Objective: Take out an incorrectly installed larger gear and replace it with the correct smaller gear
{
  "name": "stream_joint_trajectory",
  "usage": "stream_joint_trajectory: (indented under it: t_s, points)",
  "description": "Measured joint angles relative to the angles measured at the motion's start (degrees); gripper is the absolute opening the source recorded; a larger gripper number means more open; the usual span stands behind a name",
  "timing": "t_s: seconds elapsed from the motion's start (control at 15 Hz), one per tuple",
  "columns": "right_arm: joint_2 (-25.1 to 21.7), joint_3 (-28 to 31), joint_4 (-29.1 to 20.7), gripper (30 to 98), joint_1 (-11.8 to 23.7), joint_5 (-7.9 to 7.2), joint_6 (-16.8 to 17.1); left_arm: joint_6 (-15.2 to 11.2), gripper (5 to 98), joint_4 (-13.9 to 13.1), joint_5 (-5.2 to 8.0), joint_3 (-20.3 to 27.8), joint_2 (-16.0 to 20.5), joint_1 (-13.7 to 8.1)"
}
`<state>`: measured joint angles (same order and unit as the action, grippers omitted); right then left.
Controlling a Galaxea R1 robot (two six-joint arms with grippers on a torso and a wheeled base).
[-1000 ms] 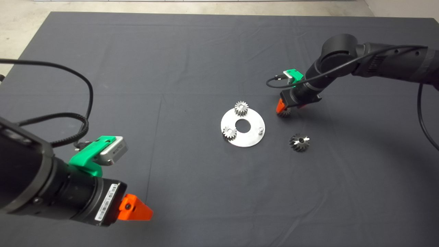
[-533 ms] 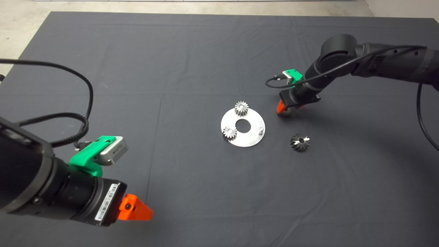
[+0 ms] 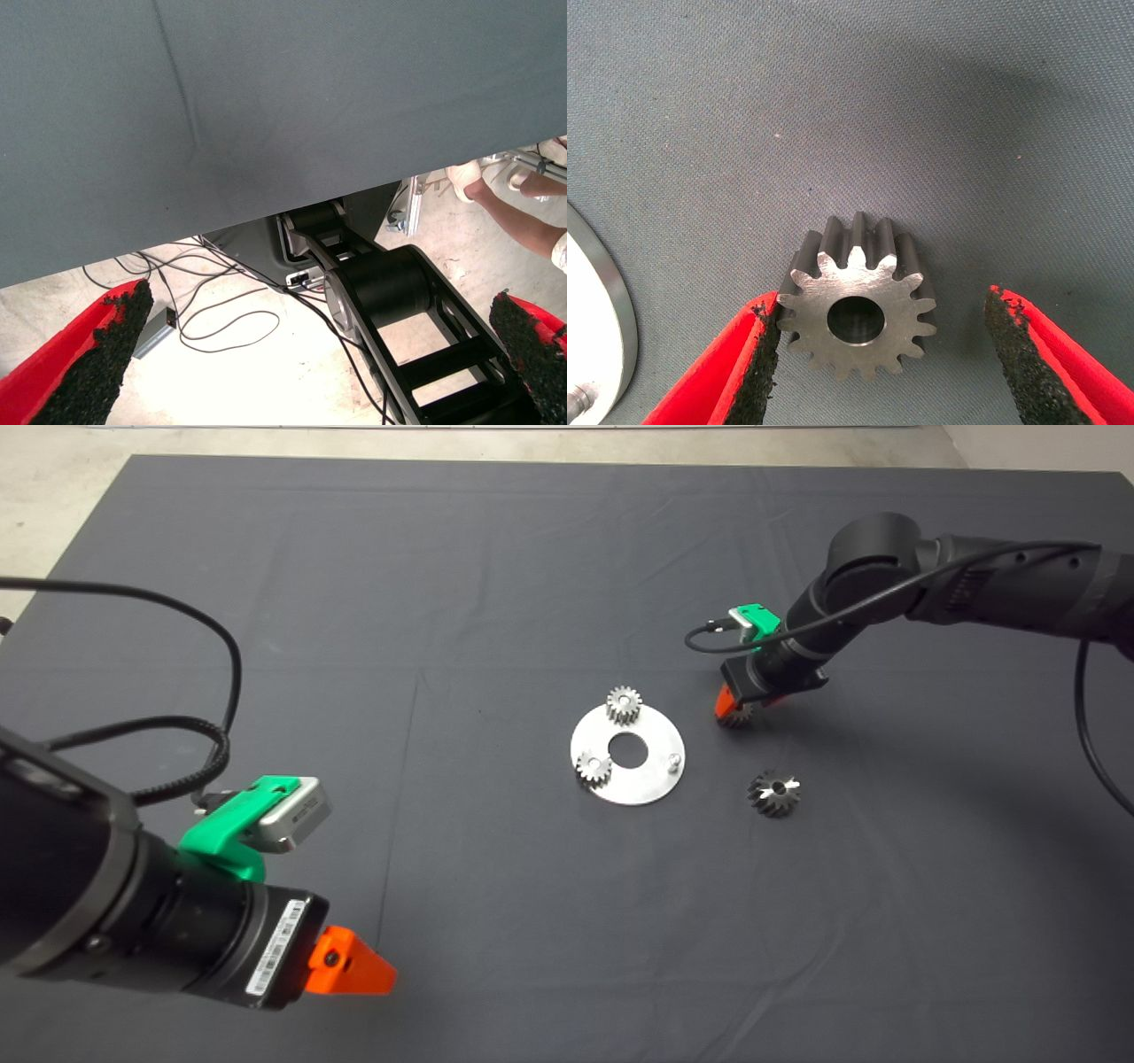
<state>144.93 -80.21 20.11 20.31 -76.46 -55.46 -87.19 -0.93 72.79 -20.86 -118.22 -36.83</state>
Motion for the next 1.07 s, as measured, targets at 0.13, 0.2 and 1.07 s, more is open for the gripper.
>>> stream_joint_trajectory:
  t_s: [0.13,0.2,1.07]
  points:
    - [0.0,0.0,0.0,60.6,0.0,0.00,0.0,0.0,98.1,0.0,-0.02,0.0,0.0,0.0]
    - [0.0,0.0,0.0,60.6,0.0,0.00,0.0,0.0,98.1,0.0,-0.05,0.0,0.0,0.0]
    - [0.0,0.0,0.0,60.6,0.0,0.02,0.0,0.0,98.1,0.0,-0.24,0.0,0.0,0.0]
